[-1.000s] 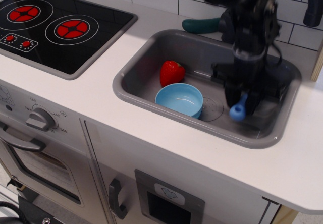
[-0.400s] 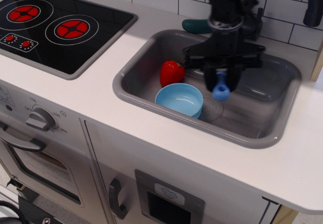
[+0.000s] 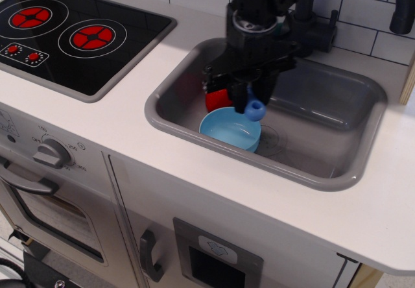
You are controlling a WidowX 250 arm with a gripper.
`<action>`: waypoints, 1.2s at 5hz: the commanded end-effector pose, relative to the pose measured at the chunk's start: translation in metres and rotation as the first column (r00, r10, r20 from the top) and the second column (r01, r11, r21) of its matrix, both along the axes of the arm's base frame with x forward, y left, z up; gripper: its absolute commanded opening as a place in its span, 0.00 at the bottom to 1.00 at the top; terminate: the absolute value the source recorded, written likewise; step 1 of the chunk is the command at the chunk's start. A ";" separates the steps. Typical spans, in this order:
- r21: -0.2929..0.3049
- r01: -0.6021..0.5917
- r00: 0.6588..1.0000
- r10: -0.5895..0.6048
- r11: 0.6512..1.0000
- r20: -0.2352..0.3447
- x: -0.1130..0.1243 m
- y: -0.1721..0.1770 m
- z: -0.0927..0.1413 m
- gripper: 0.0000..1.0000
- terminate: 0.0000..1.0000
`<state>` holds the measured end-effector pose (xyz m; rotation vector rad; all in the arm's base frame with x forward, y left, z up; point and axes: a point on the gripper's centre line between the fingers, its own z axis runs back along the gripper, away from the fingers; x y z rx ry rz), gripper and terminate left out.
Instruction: Put spoon in bowl sink
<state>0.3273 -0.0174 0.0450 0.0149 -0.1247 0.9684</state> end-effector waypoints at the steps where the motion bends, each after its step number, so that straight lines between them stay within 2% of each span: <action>1: -0.115 -0.130 0.991 0.129 0.985 -0.019 -0.005 -0.001 0.016 0.00 0.00; 2: -0.147 -0.129 0.992 0.126 0.981 -0.031 -0.012 -0.003 0.014 0.00 0.00; 6: -0.117 -0.126 0.989 0.116 0.985 -0.087 -0.019 -0.012 -0.019 0.00 0.00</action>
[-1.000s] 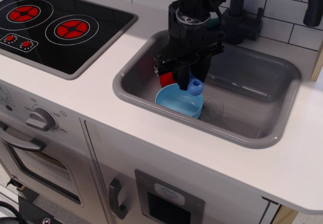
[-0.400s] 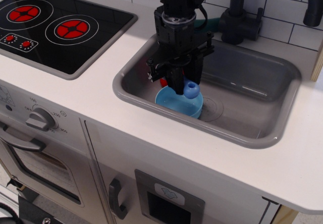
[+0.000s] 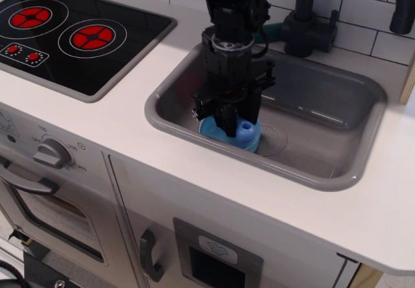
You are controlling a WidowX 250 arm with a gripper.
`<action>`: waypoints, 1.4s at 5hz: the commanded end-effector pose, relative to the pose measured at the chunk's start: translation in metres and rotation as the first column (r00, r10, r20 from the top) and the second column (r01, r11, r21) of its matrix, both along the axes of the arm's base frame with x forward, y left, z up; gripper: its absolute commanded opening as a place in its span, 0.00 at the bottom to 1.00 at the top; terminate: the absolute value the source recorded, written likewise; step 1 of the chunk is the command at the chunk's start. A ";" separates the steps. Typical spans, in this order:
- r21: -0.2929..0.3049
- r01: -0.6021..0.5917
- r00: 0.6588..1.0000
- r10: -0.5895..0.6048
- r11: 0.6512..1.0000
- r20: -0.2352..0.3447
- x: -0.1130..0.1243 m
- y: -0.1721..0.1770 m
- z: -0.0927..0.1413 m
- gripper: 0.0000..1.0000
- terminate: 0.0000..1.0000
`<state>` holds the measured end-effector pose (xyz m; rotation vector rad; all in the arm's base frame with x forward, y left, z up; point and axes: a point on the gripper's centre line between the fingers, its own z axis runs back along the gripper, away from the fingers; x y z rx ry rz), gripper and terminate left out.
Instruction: Put spoon in bowl sink
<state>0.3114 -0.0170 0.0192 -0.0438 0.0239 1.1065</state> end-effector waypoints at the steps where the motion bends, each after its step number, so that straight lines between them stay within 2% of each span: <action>1: -0.002 0.006 1.000 -0.006 1.000 0.018 -0.003 -0.012 0.012 1.00 0.00; 2: 0.013 0.007 1.000 -0.007 1.000 0.003 -0.003 -0.014 0.011 1.00 0.00; 3: 0.023 0.003 1.000 -0.004 1.000 0.030 0.000 -0.013 0.017 1.00 0.00; 4: 0.043 -0.019 0.998 0.016 0.999 0.063 0.006 -0.012 0.026 1.00 0.00; 5: 0.098 -0.037 0.990 0.023 0.995 0.140 0.011 -0.011 0.042 1.00 0.00; 6: 0.122 -0.020 0.983 -0.003 0.992 0.182 0.016 -0.006 0.060 1.00 0.00; 7: 0.153 0.008 0.975 -0.042 0.988 0.217 0.025 0.001 0.082 1.00 1.00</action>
